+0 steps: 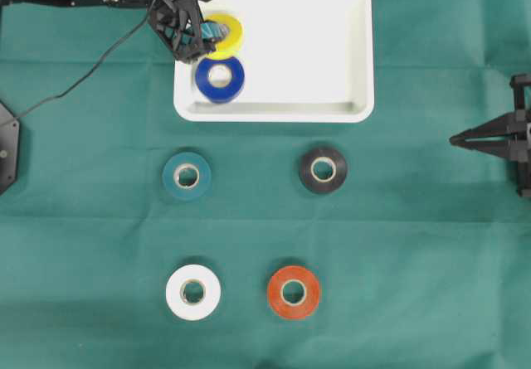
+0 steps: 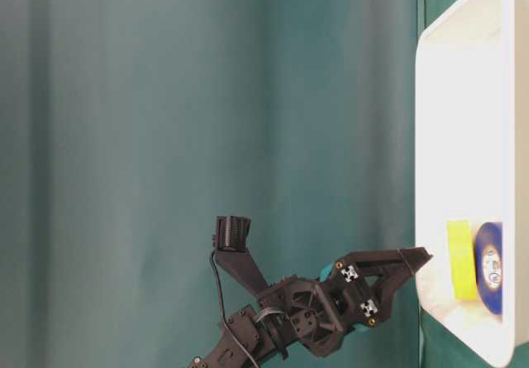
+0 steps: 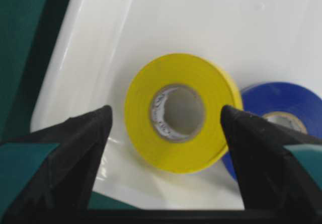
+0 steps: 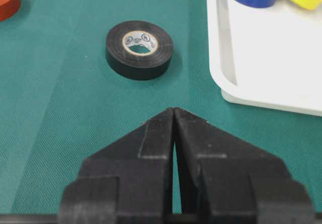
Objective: Put the tape into the white case with the left arm.
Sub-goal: 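Release the yellow tape and pull the left gripper back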
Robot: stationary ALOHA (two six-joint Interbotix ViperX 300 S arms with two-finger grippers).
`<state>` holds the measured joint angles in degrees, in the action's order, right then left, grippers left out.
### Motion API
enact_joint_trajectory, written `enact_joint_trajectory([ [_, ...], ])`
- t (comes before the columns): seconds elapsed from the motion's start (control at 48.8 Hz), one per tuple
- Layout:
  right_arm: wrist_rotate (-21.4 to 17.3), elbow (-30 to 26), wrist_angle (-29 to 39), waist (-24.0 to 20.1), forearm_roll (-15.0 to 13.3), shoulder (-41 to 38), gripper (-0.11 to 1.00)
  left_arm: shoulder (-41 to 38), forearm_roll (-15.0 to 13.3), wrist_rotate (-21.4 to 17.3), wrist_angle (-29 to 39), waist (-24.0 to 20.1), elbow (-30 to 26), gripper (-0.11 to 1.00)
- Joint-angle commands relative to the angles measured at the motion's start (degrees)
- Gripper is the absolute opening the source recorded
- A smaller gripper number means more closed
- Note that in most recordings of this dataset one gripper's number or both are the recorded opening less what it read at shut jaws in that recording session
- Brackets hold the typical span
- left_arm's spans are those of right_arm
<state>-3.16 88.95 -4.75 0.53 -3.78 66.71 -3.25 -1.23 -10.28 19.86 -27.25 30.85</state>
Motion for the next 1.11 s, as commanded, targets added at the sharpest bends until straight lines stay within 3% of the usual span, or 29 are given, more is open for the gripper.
enact_joint_trajectory([
  [0.0, -0.1, -0.7, -0.6, 0.1, 0.0, -0.4, -0.09, 1.7, -0.1, 0.0, -0.2, -0.1, -0.4, 0.84],
  [0.307, -0.1, -0.6, -0.6, 0.1, 0.0, -0.4, -0.09, 7.8, -0.1, 0.1, -0.2, 0.5, 3.1, 0.84],
  [0.717, -0.1, -0.6, -0.5, 0.2, 0.0, 0.0, -0.09, 25.1, -0.3, 0.5, -1.0, 6.6, 15.9, 0.84],
  [1.086, -0.1, -0.6, -0.6, 0.3, 0.0, 0.1, -0.09, 33.4, -0.4, 4.4, -2.1, 9.3, 23.1, 0.84],
])
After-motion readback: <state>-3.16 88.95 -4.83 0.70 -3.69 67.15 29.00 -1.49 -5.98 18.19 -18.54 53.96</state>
